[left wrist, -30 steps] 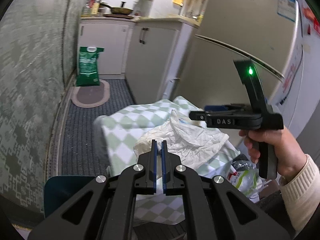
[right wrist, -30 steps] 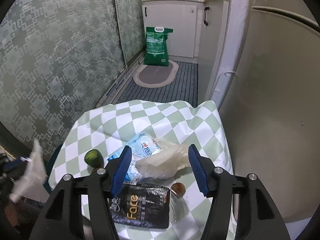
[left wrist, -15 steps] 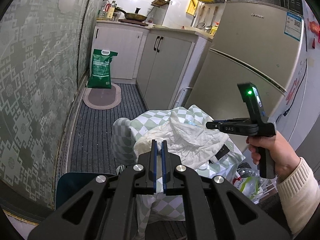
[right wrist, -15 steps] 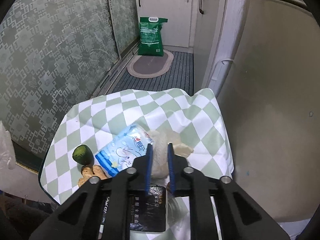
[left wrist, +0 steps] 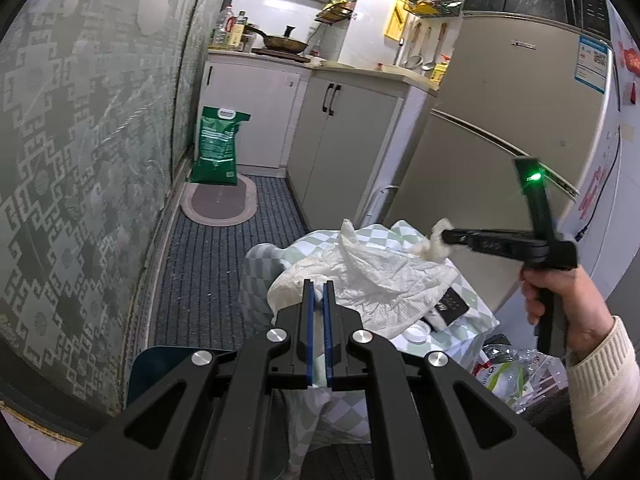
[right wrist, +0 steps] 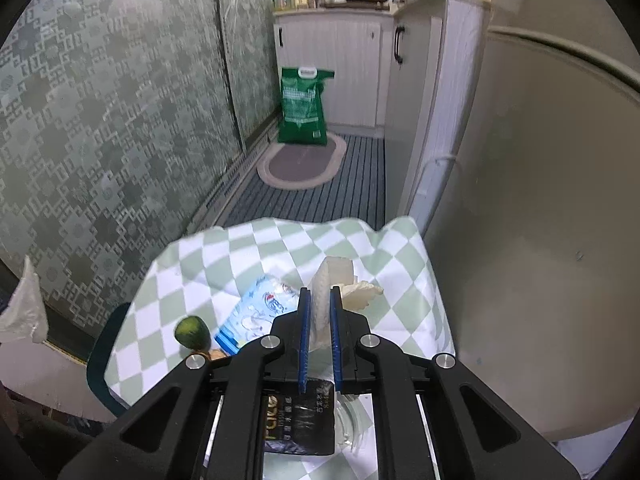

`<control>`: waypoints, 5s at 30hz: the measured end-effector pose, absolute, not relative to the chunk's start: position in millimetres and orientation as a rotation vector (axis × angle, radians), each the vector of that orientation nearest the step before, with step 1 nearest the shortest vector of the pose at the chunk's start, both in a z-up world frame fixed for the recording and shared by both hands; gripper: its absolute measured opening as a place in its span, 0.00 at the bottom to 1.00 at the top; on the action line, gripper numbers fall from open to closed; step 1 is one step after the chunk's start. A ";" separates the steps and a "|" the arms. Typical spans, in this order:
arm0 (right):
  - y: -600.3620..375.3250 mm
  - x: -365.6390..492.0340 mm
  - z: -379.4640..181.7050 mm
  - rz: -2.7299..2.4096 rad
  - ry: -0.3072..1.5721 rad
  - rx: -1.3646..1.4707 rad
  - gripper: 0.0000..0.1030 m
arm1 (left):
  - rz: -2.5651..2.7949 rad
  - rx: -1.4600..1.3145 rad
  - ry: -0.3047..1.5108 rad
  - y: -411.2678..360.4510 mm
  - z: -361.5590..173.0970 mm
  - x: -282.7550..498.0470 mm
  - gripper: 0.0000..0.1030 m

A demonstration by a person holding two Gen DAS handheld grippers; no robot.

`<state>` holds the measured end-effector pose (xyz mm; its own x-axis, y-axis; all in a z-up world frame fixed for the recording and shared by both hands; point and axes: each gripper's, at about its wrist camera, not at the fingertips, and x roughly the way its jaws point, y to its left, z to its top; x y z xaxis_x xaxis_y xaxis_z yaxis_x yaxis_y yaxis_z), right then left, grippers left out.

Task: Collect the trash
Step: 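Lift the white tissue with the left tool while the right tool grasps the white plastic bag, then carry both items over the teal bin and open both tools to drop them, then move both tools back over the table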

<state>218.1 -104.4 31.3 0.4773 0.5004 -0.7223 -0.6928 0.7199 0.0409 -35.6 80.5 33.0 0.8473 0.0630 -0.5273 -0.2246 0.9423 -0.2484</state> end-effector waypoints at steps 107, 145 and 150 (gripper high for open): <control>87.3 43.9 -33.7 1.343 0.926 -0.501 0.52 | 0.417 -0.272 0.282 136.6 51.1 -109.3 0.63; -151.1 173.7 27.6 0.876 0.653 -0.134 0.81 | 0.018 -0.092 0.490 45.2 32.3 27.2 0.78; -166.4 176.5 22.1 0.870 0.673 -0.124 0.82 | -0.035 -0.119 0.543 47.8 15.0 52.0 0.78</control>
